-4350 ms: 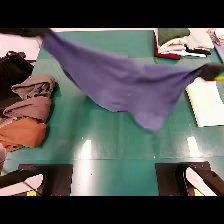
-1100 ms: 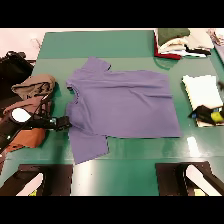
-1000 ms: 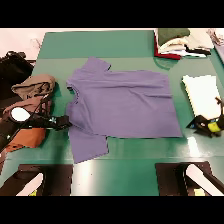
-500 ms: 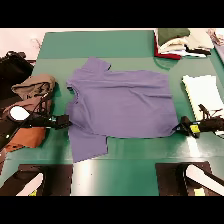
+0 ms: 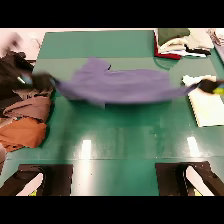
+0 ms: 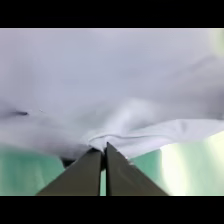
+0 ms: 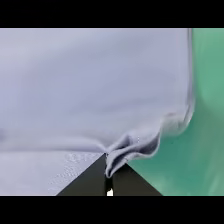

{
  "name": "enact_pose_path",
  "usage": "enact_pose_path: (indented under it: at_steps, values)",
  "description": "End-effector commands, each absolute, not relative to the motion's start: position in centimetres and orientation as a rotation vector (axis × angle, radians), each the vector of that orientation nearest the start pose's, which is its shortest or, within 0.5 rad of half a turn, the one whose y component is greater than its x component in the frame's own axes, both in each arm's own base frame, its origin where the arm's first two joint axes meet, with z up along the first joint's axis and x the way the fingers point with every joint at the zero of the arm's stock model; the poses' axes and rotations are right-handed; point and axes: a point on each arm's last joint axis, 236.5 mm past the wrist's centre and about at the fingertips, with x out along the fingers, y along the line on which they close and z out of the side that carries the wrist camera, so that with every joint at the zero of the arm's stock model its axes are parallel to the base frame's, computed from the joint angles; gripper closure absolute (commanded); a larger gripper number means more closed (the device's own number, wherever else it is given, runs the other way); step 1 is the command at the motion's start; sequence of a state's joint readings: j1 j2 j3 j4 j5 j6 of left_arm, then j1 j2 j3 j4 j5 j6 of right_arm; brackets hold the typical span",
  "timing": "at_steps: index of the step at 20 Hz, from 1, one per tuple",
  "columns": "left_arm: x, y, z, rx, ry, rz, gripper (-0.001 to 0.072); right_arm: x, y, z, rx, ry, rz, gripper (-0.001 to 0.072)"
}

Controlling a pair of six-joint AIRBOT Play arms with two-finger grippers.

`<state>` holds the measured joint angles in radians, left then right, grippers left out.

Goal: Fold the shirts.

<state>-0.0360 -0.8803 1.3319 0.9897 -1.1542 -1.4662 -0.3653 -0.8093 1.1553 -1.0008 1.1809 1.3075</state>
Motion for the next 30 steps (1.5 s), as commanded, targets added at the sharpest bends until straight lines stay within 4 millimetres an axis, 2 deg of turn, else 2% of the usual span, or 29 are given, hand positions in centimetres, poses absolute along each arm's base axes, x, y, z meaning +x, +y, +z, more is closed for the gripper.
enact_pose_path:
  at_steps: [1,2,3,4,6,7,8,9,10,11,13,14,15,16,19,21,23,25,26,28,30]
  values:
    - [29.1,-13.0,44.5,-0.181,0.244,-0.550,0.0685,29.9,0.6,37.5,0.124,0.310,0.142,0.0695]
    - [26.6,-12.8,48.9,-0.149,0.125,-0.555,0.0685,28.4,0.6,40.6,0.088,0.243,0.122,0.0695]
    - [24.1,-12.7,52.4,-0.128,0.026,-0.562,0.0685,27.0,0.6,43.2,0.054,0.183,0.098,0.0695]
    - [21.7,-12.5,55.2,-0.122,-0.059,-0.562,0.0686,25.8,0.6,45.0,0.027,0.145,0.078,0.0695]
    - [18.5,-11.7,58.7,-0.126,-0.185,-0.540,0.0686,24.4,0.4,47.2,-0.011,0.113,0.041,0.0695]
    - [17.6,-11.3,59.6,-0.126,-0.228,-0.524,0.0686,24.2,0.3,47.6,-0.024,0.117,0.032,0.0695]
    - [17.8,-10.8,59.7,-0.124,-0.233,-0.499,0.0686,24.2,0.3,47.8,-0.032,0.131,0.031,0.0695]
    - [18.4,-10.4,59.2,-0.126,-0.210,-0.479,0.0686,24.4,0.2,47.7,-0.037,0.154,0.037,0.0696]
    - [19.7,-10.1,57.7,-0.126,-0.157,-0.458,0.0686,24.8,0.1,47.3,-0.027,0.187,0.046,0.0696]
    - [21.5,-10.0,55.4,-0.127,-0.071,-0.442,0.0686,25.6,-0.3,46.8,-0.013,0.223,0.053,0.0696]
    - [26.6,-10.0,49.2,-0.146,0.127,-0.420,0.0685,28.1,-1.4,45.3,0.042,0.290,0.073,0.0696]
    - [29.4,-9.9,45.5,-0.160,0.233,-0.406,0.0685,29.6,-2.0,43.7,0.066,0.346,0.084,0.0696]
    - [32.0,-10.0,41.9,-0.171,0.331,-0.396,0.0685,31.6,-2.5,41.2,0.097,0.426,0.104,0.0696]
    - [34.5,-10.0,37.9,-0.189,0.436,-0.386,0.0685,33.3,-2.9,38.2,0.125,0.517,0.120,0.0696]
    - [40.6,-10.1,26.1,-0.238,0.719,-0.351,0.0685,38.3,-3.3,25.5,0.167,0.869,0.129,0.0696]
    - [43.6,-10.2,18.8,-0.266,0.884,-0.330,0.0684,39.9,-2.9,16.7,0.166,1.100,0.129,0.0696]
    - [46.3,-10.3,12.5,-0.291,1.006,-0.309,0.0684,41.2,-2.2,9.7,0.172,1.256,0.141,0.0696]
    - [48.6,-10.6,8.0,-0.309,1.055,-0.308,0.0684,43.0,-1.6,5.2,0.192,1.326,0.151,0.0696]
    - [49.5,-10.6,6.2,-0.317,1.067,-0.300,0.0684,44.1,-1.4,3.7,0.200,1.339,0.150,0.0696]
    - [51.0,-10.4,3.8,-0.331,1.069,-0.277,0.0684,46.4,-1.1,2.3,0.205,1.331,0.156,0.0696]
    - [51.9,-10.3,3.1,-0.341,1.053,-0.266,0.0684,48.6,-1.5,2.8,0.202,1.293,0.150,0.0695]
